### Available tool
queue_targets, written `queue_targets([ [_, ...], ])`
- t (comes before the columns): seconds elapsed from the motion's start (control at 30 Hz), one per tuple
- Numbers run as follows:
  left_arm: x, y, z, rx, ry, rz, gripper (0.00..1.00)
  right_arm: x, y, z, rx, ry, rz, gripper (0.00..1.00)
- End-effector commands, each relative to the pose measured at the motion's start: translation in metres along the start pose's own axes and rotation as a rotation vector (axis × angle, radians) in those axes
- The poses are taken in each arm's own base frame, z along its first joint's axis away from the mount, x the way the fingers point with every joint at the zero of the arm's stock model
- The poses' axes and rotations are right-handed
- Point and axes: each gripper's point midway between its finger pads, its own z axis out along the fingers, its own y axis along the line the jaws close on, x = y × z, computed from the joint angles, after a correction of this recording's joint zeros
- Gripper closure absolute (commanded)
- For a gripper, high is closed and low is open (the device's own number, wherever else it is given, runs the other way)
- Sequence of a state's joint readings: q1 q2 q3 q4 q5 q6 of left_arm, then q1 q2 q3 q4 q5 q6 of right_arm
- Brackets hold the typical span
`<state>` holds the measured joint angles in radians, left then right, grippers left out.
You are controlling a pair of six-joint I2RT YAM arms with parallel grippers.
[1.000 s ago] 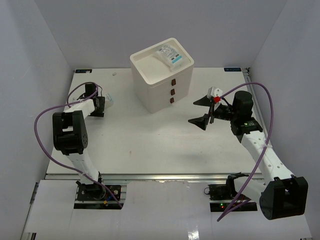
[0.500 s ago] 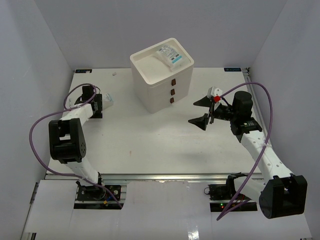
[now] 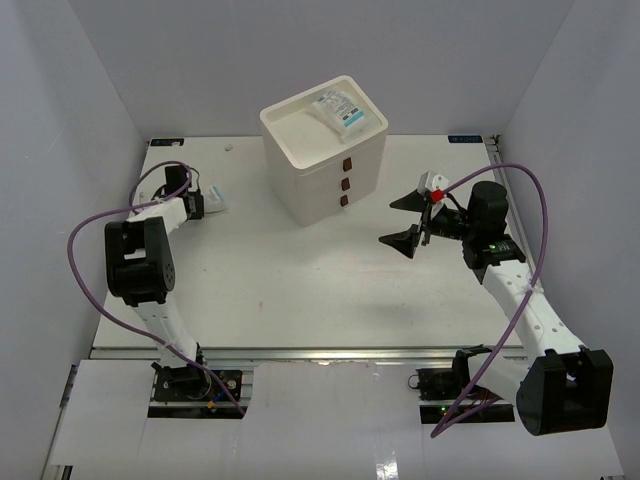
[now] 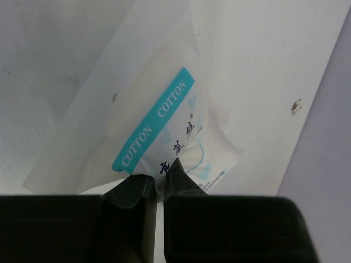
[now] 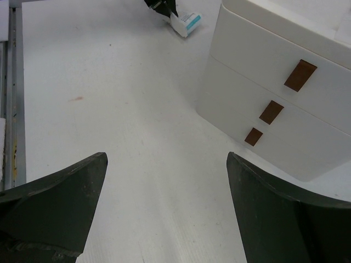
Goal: Organize the makeup
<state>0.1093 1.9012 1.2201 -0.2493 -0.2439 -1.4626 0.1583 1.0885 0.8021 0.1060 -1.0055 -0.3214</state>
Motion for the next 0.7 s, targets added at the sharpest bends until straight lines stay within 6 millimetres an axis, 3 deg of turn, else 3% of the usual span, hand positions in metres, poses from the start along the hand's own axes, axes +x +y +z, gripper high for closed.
queue_targets([
  [0.0,-0.012,-0.022,-0.023,0.103,0.004,0.044,0.96,-0.004,-0.001,0.0,-0.01,-0.02,-0.019,0.04],
  [0.13,-0.008,-0.046,-0.054,0.255,0.051,0.214,1.0,-0.006,-0.001,-0.002,-0.005,-0.023,-0.021,0.04],
  [0.23,-0.004,-0.077,-0.109,0.475,0.088,0.368,1.0,-0.007,-0.001,-0.003,-0.001,-0.025,-0.024,0.04],
  [0.3,-0.005,-0.104,-0.159,0.689,0.078,0.445,1.0,-0.007,-0.003,-0.004,0.004,-0.026,-0.026,0.04],
  [0.5,0.025,-0.141,-0.3,1.216,0.178,0.744,1.0,-0.006,-0.004,-0.006,0.009,-0.027,-0.018,0.04],
  [0.67,0.079,-0.152,-0.362,1.45,0.369,0.93,1.0,-0.005,-0.005,-0.006,0.012,-0.028,-0.014,0.04],
])
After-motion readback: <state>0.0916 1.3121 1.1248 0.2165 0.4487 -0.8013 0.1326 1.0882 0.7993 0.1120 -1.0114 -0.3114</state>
